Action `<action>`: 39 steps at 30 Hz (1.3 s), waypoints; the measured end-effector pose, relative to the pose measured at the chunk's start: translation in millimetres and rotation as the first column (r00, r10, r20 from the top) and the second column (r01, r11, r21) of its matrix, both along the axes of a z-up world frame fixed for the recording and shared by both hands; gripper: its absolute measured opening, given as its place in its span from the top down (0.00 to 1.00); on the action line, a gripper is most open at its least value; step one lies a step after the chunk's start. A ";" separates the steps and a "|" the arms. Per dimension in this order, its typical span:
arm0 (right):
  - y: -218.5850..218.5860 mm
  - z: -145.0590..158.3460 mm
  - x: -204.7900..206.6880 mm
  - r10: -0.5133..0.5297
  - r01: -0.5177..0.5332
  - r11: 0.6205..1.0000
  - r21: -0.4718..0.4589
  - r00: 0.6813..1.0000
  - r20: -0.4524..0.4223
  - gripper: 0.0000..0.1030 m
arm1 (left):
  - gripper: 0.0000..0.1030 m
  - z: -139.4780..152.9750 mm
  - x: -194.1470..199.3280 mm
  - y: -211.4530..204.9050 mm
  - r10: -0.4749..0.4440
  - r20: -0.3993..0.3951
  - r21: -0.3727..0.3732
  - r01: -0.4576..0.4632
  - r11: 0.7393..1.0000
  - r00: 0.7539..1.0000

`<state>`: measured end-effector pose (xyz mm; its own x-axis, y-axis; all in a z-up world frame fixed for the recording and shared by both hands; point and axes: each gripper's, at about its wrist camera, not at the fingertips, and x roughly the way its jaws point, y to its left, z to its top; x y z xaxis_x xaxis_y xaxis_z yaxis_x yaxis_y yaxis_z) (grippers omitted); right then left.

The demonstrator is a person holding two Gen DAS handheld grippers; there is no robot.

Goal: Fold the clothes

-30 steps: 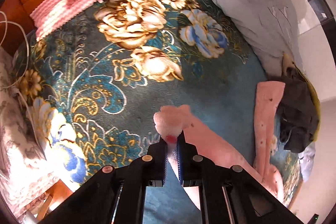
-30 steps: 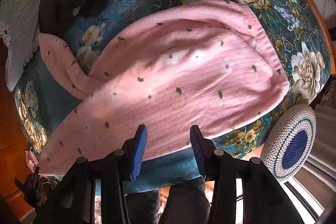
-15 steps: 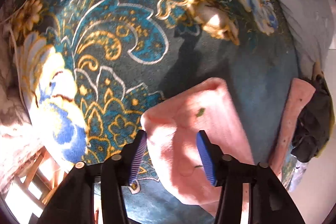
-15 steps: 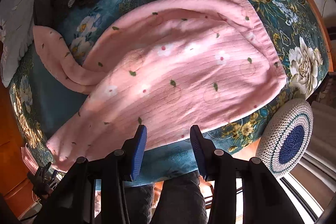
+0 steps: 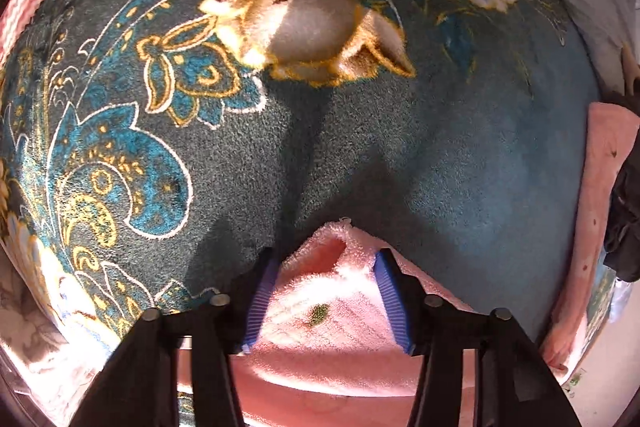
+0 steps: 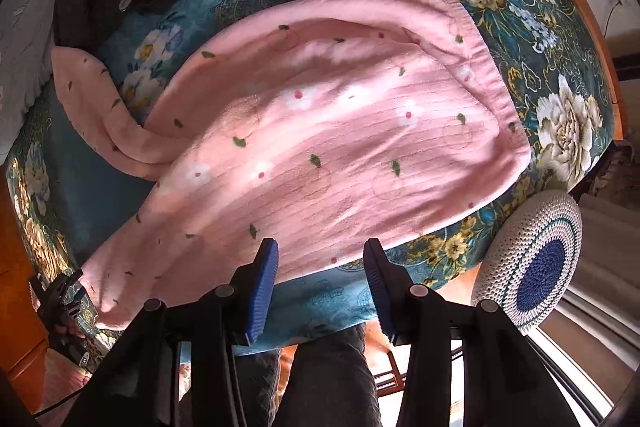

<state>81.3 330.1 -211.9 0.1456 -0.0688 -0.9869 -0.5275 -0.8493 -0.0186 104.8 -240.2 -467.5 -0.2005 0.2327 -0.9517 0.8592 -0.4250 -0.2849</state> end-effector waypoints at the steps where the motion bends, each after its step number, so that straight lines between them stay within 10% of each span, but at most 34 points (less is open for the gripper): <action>1: 1.7 -2.4 -0.1 -0.007 0.007 1.000 0.000 1.000 0.006 0.56 | 0.84 2.6 -0.1 1.3 -0.002 -0.008 -0.008 0.002 1.000 1.000; 8: -0.7 -20.5 -16.0 0.008 -0.006 1.000 -0.027 0.999 0.040 0.56 | 0.97 21.3 -1.6 -26.3 0.102 0.054 -0.149 -0.093 0.984 0.993; 13: 4.0 -36.3 -35.5 0.017 -0.015 0.999 -0.045 0.999 0.051 0.56 | 0.96 27.3 -15.9 -48.9 0.180 0.056 -0.068 -0.176 0.982 0.982; 15: 6.8 -46.3 -43.2 0.008 -0.005 0.999 -0.054 0.998 0.058 0.56 | 0.84 42.5 -38.4 -45.2 0.192 -0.061 -0.027 -0.194 0.981 0.980; 17: 7.4 -59.5 -50.8 0.001 0.004 0.998 -0.070 0.997 0.075 0.56 | 0.42 48.8 -73.3 -36.0 0.194 -0.156 0.037 -0.191 0.981 0.969; 19: 5.6 -70.6 -57.3 0.001 0.006 0.996 -0.086 0.996 0.087 0.56 | 0.36 48.7 -117.0 -23.0 0.192 -0.223 0.111 -0.171 0.979 0.956; 22: -1.7 -77.7 -68.0 0.029 -0.020 0.993 -0.115 0.996 0.079 0.56 | 0.36 45.3 -192.5 -1.1 0.163 -0.262 0.189 -0.115 0.975 0.951; 29: 10.6 -89.0 -76.3 0.042 -0.033 0.992 -0.125 0.996 0.076 0.56 | 0.36 98.8 -360.7 52.2 -0.067 -0.398 0.107 0.119 0.987 0.915; 36: 31.2 -100.7 -54.5 -0.055 0.069 0.986 -0.151 0.994 0.096 0.56 | 0.32 92.5 -442.1 55.2 -0.031 -0.352 0.060 0.055 0.997 0.935; 39: 43.0 -100.0 -44.3 -0.093 0.107 0.984 -0.145 0.991 0.099 0.55 | 0.67 86.7 -443.6 50.9 -0.010 -0.325 0.023 0.018 1.000 0.946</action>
